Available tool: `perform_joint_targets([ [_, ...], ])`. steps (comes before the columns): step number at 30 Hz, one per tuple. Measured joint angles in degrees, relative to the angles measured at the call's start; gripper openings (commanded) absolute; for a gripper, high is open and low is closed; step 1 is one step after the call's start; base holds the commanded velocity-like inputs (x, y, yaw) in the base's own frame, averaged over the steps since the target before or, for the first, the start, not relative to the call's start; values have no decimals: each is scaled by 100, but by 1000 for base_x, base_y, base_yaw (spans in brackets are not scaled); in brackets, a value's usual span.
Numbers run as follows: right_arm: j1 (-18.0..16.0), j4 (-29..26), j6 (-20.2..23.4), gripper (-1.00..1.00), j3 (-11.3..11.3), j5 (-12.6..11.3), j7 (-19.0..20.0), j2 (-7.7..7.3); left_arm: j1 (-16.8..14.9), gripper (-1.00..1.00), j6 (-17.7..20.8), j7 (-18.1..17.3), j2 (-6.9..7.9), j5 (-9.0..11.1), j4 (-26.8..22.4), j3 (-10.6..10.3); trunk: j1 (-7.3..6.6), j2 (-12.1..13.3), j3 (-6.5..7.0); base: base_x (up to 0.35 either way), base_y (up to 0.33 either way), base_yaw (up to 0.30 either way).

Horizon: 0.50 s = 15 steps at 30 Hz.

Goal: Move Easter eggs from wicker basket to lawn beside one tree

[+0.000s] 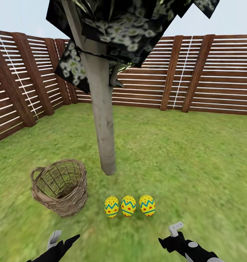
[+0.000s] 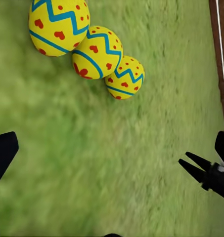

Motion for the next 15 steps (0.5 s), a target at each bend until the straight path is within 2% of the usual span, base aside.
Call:
perform_joint_targets([
  [5, 0, 0, -11, 100, 2, 19, 0, 15, 0, 100, -7, 5, 5, -14, 5, -19, -110, 201, 90, 0, 0, 0],
  [9, 0, 7, -242, 100, 2, 69, -6, 22, 0, 100, -1, 42, -34, -22, 4, -40, -198, 361, 162, 0, 0, 0],
  [15, 0, 68, -331, 100, 3, 6, -4, -6, 0, 100, -4, 60, -53, -22, 14, -42, -330, 602, 269, 0, 0, 0],
])
